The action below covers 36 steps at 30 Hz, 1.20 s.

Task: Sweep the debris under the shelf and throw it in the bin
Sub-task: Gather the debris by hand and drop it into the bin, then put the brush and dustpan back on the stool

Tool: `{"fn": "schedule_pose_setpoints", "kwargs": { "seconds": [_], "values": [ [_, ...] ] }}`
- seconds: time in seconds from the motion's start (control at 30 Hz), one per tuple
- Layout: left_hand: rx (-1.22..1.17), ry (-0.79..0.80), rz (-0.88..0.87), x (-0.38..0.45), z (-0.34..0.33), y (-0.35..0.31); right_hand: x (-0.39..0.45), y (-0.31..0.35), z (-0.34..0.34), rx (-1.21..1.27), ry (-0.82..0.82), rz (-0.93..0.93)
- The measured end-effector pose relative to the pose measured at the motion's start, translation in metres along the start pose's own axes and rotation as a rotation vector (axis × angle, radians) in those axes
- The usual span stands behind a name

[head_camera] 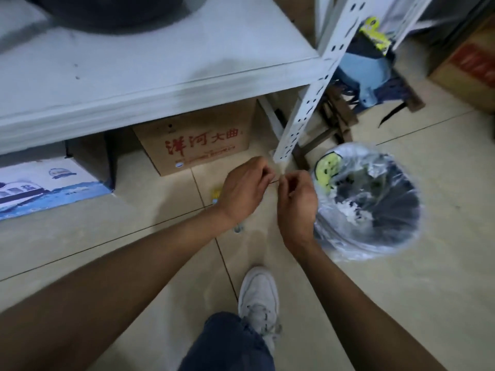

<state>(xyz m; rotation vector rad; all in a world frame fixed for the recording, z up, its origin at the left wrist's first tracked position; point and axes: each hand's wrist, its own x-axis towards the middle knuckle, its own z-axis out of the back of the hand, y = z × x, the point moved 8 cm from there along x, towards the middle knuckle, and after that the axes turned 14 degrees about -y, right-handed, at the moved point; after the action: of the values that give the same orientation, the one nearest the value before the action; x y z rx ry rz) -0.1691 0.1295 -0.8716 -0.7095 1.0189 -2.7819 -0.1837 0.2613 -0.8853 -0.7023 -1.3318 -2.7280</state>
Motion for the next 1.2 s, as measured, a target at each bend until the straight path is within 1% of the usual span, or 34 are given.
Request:
{"fn": "schedule_pose_setpoints", "kwargs": {
  "seconds": [0.07, 0.13, 0.23, 0.3, 0.37, 0.47, 0.67, 0.77, 0.83, 0.93, 1.0, 1.1, 1.2],
  "values": [
    [-0.029, 0.003, -0.095, 0.019, -0.014, -0.042, 0.029, -0.006, 0.038, -0.032, -0.095, 0.017],
    [-0.049, 0.02, -0.151, 0.03, -0.031, -0.075, 0.051, -0.017, 0.07, -0.062, -0.166, 0.014],
    [-0.033, 0.052, -0.183, 0.041, -0.056, -0.112, 0.074, -0.044, 0.106, -0.142, -0.199, -0.043],
    [-0.03, 0.082, -0.17, 0.045, -0.07, -0.127, 0.082, -0.065, 0.114, -0.245, -0.158, -0.07],
    [0.004, 0.128, -0.183, 0.045, -0.086, -0.137, 0.086, -0.084, 0.116, -0.383, -0.077, -0.077],
    [0.068, 0.195, -0.19, 0.043, -0.103, -0.14, 0.09, -0.097, 0.118, -0.536, 0.018, -0.091],
    [0.102, 0.223, -0.151, 0.038, -0.105, -0.138, 0.096, -0.099, 0.119, -0.579, 0.064, -0.132],
    [0.052, 0.241, -0.122, 0.037, -0.104, -0.134, 0.097, -0.09, 0.113, -0.537, 0.041, -0.098],
    [0.013, 0.229, -0.141, 0.041, -0.096, -0.132, 0.095, -0.073, 0.108, -0.478, 0.039, -0.065],
    [-0.017, 0.151, -0.177, 0.046, -0.069, -0.117, 0.084, -0.034, 0.092, -0.374, 0.052, 0.021],
    [0.006, 0.106, -0.152, 0.046, -0.047, -0.091, 0.071, -0.004, 0.076, -0.3, 0.063, 0.094],
    [0.076, 0.072, -0.02, 0.036, -0.02, -0.031, 0.047, 0.026, 0.04, -0.212, 0.138, 0.144],
    [0.154, 0.084, 0.195, 0.011, -0.009, 0.039, 0.016, 0.024, -0.014, -0.293, 0.325, 0.167]
  ]
}}
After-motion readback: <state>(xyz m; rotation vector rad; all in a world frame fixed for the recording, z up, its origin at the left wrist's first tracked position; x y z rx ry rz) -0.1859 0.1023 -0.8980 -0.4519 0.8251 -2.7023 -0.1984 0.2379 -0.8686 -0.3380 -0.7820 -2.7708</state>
